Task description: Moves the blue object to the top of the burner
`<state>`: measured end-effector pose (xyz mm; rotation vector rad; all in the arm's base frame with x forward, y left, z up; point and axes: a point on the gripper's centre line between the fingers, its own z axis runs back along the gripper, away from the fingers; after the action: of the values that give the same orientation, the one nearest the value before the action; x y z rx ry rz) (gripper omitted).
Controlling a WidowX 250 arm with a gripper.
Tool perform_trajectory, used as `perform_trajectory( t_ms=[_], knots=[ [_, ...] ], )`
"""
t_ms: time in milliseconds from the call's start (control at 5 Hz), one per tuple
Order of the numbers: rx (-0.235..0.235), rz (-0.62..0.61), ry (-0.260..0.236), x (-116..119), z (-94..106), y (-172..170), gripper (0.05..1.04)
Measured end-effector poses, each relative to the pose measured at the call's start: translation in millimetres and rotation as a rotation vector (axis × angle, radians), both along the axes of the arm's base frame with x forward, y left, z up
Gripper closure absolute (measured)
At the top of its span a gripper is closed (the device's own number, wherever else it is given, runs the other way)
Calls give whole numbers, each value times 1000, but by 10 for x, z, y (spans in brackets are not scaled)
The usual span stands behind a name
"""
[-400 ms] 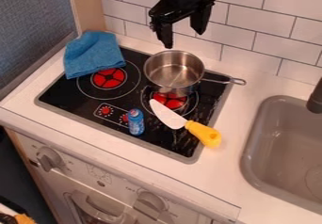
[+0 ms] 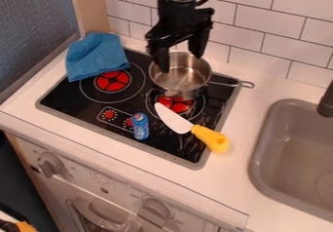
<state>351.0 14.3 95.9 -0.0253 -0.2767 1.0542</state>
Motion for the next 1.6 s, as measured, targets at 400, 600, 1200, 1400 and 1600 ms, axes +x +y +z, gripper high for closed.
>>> perform_trajectory(
  t_ms=[400,600,1200,1400,1600],
  knots=[
    [-4,6,-32,-325,134,-182,83],
    [4,37,15,-506,-36,-181,83],
    [57,127,87,-822,-536,37,83],
    [47,139,96,-836,-642,77,83],
    [42,145,108,-827,-756,92,139]
  ],
)
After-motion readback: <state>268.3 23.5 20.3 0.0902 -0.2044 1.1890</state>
